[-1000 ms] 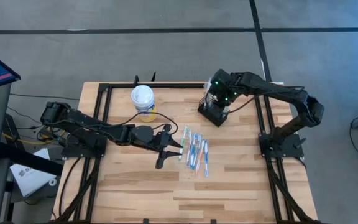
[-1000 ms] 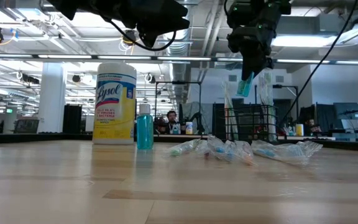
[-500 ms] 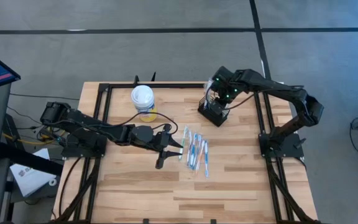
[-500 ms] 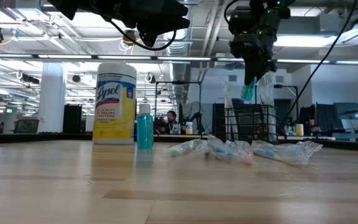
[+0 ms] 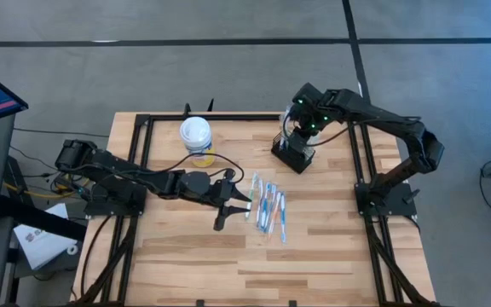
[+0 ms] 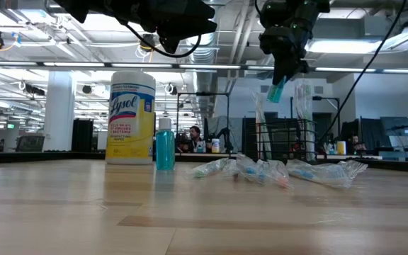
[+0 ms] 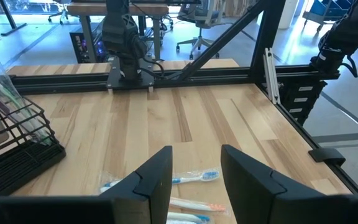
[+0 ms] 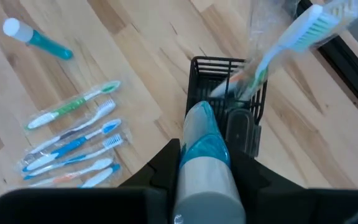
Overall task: Pick & Place toothbrushing station
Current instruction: Put the right blue mouthwash into the black wire organizer
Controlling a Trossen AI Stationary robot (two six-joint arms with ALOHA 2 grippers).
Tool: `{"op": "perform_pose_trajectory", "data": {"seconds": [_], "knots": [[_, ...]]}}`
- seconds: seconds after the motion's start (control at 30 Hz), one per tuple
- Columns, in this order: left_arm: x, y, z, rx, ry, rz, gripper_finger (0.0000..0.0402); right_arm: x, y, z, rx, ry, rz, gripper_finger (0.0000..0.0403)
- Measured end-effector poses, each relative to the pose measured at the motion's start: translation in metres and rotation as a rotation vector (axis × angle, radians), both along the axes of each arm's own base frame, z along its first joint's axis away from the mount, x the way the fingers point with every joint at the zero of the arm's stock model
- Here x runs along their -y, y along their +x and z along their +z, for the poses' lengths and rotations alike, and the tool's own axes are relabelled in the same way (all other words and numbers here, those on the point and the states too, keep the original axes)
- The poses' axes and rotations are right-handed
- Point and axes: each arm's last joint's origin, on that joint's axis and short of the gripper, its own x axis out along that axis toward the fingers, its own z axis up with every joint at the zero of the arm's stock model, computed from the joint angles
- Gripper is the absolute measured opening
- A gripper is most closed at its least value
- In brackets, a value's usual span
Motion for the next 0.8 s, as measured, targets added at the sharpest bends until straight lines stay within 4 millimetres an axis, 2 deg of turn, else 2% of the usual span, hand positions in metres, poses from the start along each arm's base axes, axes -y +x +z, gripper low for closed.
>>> {"op": "perform_pose_trajectory", "data": {"seconds": [0.2,0.5,0.8], "knots": [[0.000,0.000,0.000,0.000,0.000,0.000,0.0131,-0.001,-0.002,0.000,-0.036,-0.003,0.055,0.0077],[0.000,0.000,0.000,-0.002,0.000,0.000,0.0131,0.017,0.016,-0.024,-0.167,0.041,0.138,0.0077],[0.000,0.000,-0.001,-0.006,0.027,-0.007,0.0131,0.031,0.038,-0.018,-0.179,0.049,0.226,0.0077]]}}
